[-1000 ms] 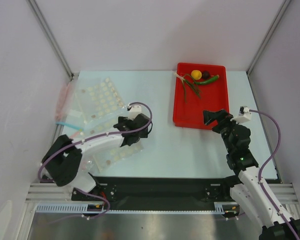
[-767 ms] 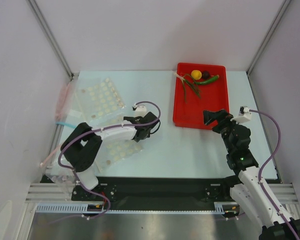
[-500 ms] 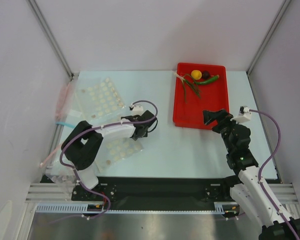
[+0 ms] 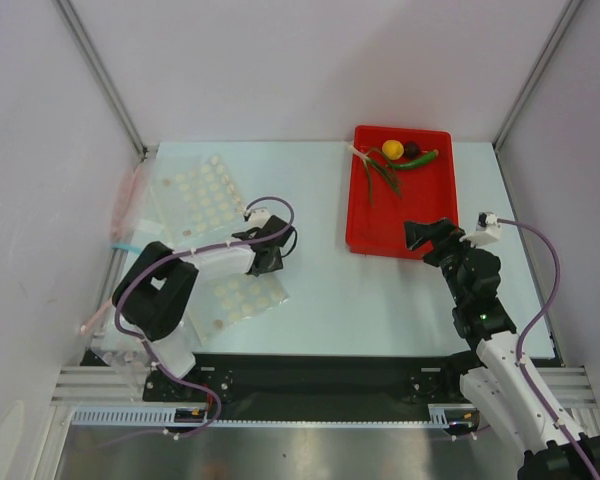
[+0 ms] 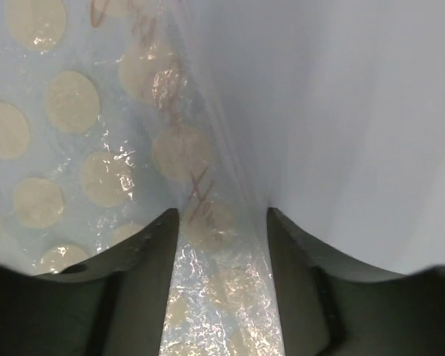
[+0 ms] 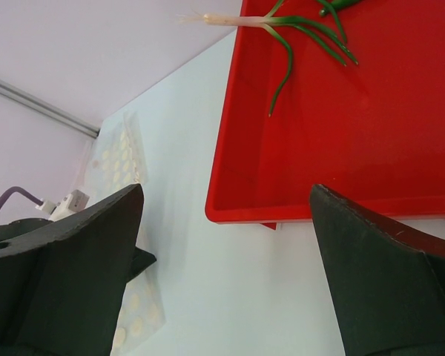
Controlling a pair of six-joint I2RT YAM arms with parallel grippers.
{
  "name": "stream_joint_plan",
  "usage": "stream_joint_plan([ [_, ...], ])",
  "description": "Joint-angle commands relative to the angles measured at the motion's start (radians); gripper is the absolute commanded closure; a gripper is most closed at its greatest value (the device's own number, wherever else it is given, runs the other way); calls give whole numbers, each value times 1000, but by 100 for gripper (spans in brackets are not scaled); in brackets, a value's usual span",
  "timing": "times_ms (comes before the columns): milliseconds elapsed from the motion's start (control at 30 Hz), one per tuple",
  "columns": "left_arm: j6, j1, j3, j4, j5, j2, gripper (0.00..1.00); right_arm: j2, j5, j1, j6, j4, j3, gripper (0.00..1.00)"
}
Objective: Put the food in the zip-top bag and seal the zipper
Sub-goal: Pick up the zipper food storage bag at the center of the board.
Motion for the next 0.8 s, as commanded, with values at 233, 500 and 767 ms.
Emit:
stream_joint_plan([
  [233, 4, 14, -70, 55, 137, -97, 100, 4, -27, -4, -1, 54, -5, 0],
  [500, 68, 12, -301, 377, 326, -459, 100, 62, -187, -1, -52, 138, -11, 0],
  [767, 65, -11, -513, 688, 447, -815, 100, 323, -541, 139, -159, 296, 70, 13],
])
